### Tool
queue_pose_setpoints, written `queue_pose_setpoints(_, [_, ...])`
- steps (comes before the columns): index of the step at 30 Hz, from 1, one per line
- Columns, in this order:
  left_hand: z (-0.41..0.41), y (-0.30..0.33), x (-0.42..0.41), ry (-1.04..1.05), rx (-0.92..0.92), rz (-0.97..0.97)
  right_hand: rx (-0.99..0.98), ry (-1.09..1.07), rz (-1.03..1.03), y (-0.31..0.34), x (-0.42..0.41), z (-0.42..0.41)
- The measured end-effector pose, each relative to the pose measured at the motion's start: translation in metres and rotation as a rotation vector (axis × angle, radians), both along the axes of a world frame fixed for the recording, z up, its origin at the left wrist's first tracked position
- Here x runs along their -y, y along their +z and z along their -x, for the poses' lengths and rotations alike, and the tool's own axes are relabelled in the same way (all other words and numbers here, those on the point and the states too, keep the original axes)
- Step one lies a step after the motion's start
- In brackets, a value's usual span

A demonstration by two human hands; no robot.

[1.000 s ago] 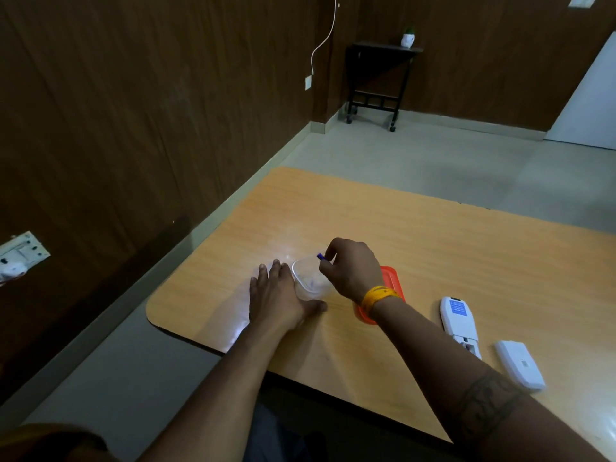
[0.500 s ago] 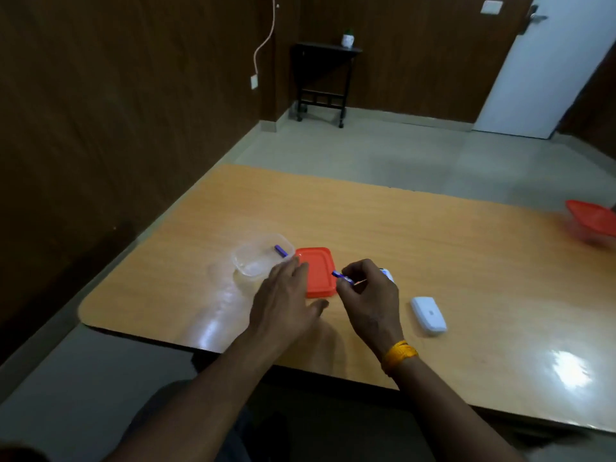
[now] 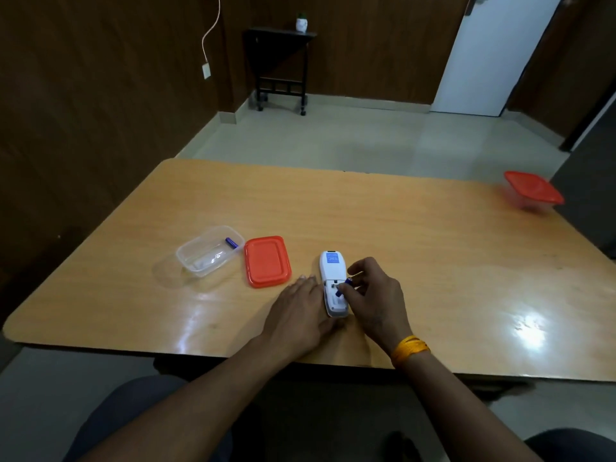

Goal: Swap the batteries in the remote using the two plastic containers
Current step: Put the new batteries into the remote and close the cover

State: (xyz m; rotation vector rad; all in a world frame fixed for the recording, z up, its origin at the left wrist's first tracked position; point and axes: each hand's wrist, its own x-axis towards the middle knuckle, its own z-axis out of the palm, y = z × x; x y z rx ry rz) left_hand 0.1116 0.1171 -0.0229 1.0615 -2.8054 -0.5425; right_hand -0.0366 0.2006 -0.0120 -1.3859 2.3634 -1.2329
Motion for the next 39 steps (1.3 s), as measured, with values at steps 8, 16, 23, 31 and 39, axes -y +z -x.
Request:
queue_pose_setpoints(8, [0.001,-0.006,0.0,0.008,-0.029,0.043,-0.174,0.083,-0.077,-0.013,0.011,0.002])
queue_pose_setpoints(16, [0.002,-0.008,0.002,0.005,-0.019,0.054,-0.176,0.109,-0.121,-0.016,0.009,0.003])
queue_pose_setpoints(23, [0.002,-0.005,0.002,0.004,0.0,0.04,-0.193,0.107,-0.129,-0.016,0.005,-0.002])
queue_pose_setpoints(31, [-0.016,0.024,0.002,-0.024,-0.005,-0.011,-0.204,-0.001,-0.103,-0.01,0.004,-0.013])
queue_pose_setpoints(39, [-0.079,0.047,0.03,0.229,0.209,0.043,-0.158,-0.042,0.043,0.008,0.042,-0.04])
